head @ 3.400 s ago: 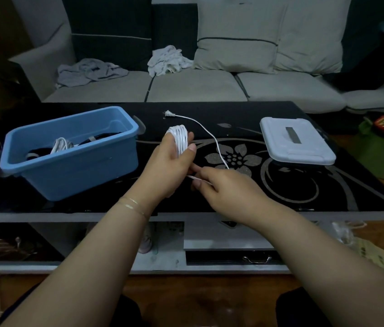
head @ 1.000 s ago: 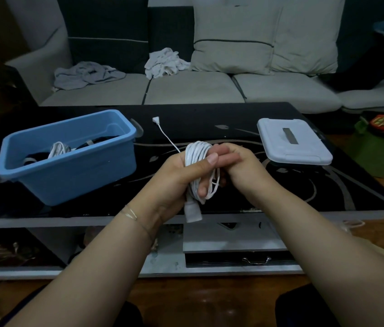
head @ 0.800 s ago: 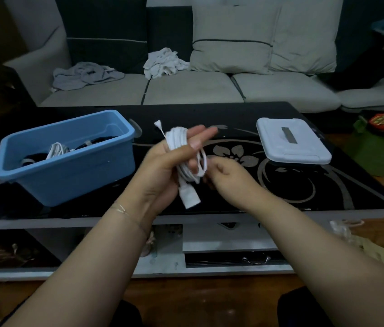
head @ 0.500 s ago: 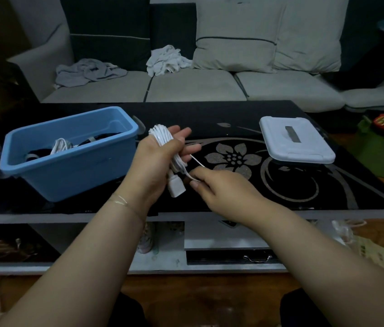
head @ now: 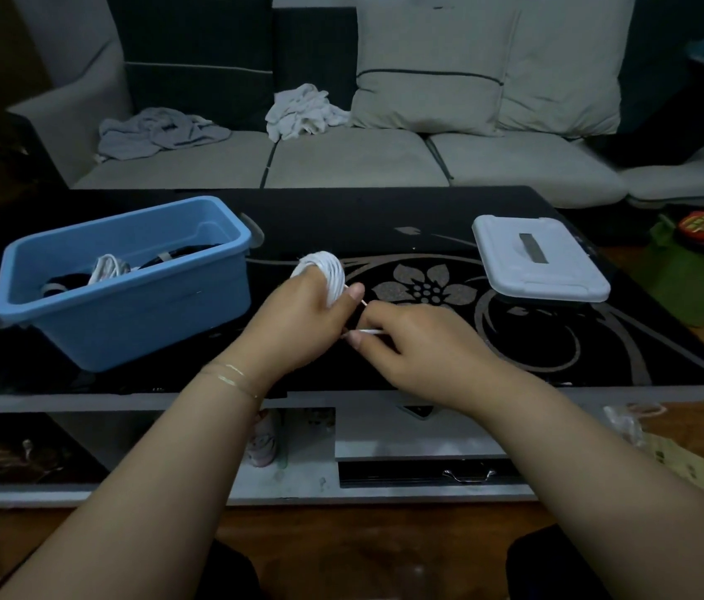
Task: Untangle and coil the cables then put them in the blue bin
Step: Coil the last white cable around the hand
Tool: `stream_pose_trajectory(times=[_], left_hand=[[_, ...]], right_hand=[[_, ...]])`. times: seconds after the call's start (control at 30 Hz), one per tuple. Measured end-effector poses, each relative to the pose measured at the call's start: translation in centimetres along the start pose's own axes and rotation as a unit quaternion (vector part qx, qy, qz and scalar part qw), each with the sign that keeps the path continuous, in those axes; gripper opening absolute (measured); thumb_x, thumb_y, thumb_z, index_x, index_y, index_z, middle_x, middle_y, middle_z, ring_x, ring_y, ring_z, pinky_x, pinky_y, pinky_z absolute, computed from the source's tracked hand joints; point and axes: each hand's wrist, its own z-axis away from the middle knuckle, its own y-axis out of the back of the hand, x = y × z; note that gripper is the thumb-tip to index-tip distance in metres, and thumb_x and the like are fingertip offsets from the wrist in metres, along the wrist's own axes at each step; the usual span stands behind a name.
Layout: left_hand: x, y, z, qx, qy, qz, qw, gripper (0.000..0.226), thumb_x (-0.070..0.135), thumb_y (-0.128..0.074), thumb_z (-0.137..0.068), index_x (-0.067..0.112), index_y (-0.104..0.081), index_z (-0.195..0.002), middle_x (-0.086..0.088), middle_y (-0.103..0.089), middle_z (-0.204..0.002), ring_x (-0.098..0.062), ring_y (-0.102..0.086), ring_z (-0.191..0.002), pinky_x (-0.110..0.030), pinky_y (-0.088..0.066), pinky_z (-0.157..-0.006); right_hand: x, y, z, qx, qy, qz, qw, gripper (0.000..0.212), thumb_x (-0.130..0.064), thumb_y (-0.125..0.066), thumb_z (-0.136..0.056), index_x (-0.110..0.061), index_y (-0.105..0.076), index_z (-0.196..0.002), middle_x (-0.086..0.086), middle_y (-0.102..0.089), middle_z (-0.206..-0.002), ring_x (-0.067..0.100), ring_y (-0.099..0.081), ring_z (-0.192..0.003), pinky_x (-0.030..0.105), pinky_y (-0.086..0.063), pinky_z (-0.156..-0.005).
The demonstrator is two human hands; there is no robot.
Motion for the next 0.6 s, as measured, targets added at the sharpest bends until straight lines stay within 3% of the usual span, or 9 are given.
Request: stream_pose_trajectory(times=[0.07,0.13,0.2,0.3,0.43,0.6], left_hand=[[0.5,0.3,0.5,-0.067,0.017,0.116,0.991,0.062,0.069,-0.031,-0.089,0.016,-0.063,-0.089,-0.006,-0.071,-0.072,-0.021,-0.070,-0.072,-0.033,-0.050,-0.068],[0.7,0.3,0.7,-0.131,-0.003,0.172,0.976,0.079,0.080,-0.027,-0.079,0.013,-0.065,-0.096,-0.009,-0.071,-0.070,-0.017,-0.069,-0.058,-0.027,-0.052,-0.064],[0.8,0.3,0.8,-0.182,-0.020,0.169,0.968,0.063,0.072,-0.045,-0.082,0.011,-0.064,-0.087,-0.008,-0.071,-0.067,-0.019,-0.067,-0.052,-0.020,-0.050,-0.053],[0.8,0.2,0.7,-0.236,-0.006,0.179,0.955,0.028,0.035,-0.073,-0.084,0.010,-0.062,-0.087,-0.005,-0.066,-0.060,-0.021,-0.063,-0.052,-0.025,-0.050,-0.048],[0.7,0.6,0.9,-0.241,-0.015,0.226,0.944,0.023,0.028,-0.069,-0.089,0.013,-0.065,-0.106,-0.004,-0.061,-0.053,-0.017,-0.055,-0.043,-0.024,-0.046,-0.046],[1.0,0.7,1.3,-0.246,-0.030,0.350,0.903,0.031,0.035,-0.065,-0.086,0.018,-0.069,-0.112,-0.005,-0.056,-0.052,-0.013,-0.048,-0.039,-0.020,-0.043,-0.043]], right_hand=[[0.1,0.6,0.1,0.005,-0.009,0.005,1.000,0.021,-0.048,-0.044,-0.093,-0.030,-0.053,-0.088,-0.011,-0.048,-0.060,0.015,-0.049,-0.063,0.030,-0.029,-0.055],[0.2,1.1,0.1,0.006,-0.007,0.008,1.000,0.022,-0.047,-0.043,-0.093,-0.031,-0.057,-0.096,-0.008,-0.062,-0.074,0.018,-0.058,-0.074,0.030,-0.034,-0.059],[0.7,1.5,-0.1,0.013,-0.018,-0.001,1.000,0.019,-0.048,-0.046,-0.090,-0.034,-0.058,-0.094,-0.009,-0.064,-0.082,0.015,-0.060,-0.079,0.030,-0.036,-0.062],[1.6,2.1,-0.3,0.017,-0.061,-0.057,0.996,0.032,-0.065,-0.051,-0.075,-0.033,-0.050,-0.076,-0.013,-0.055,-0.069,0.002,-0.051,-0.068,0.028,-0.033,-0.057],[2.9,2.5,-0.7,0.068,-0.089,-0.165,0.980,0.028,-0.058,-0.060,-0.073,-0.031,-0.055,-0.078,-0.008,-0.061,-0.073,0.005,-0.054,-0.069,0.034,-0.045,-0.064],[4.0,2.5,-1.3,0.116,-0.089,-0.257,0.955,0.015,-0.036,-0.067,-0.085,-0.023,-0.062,-0.081,0.003,-0.064,-0.078,0.018,-0.059,-0.074,0.036,-0.047,-0.069]])
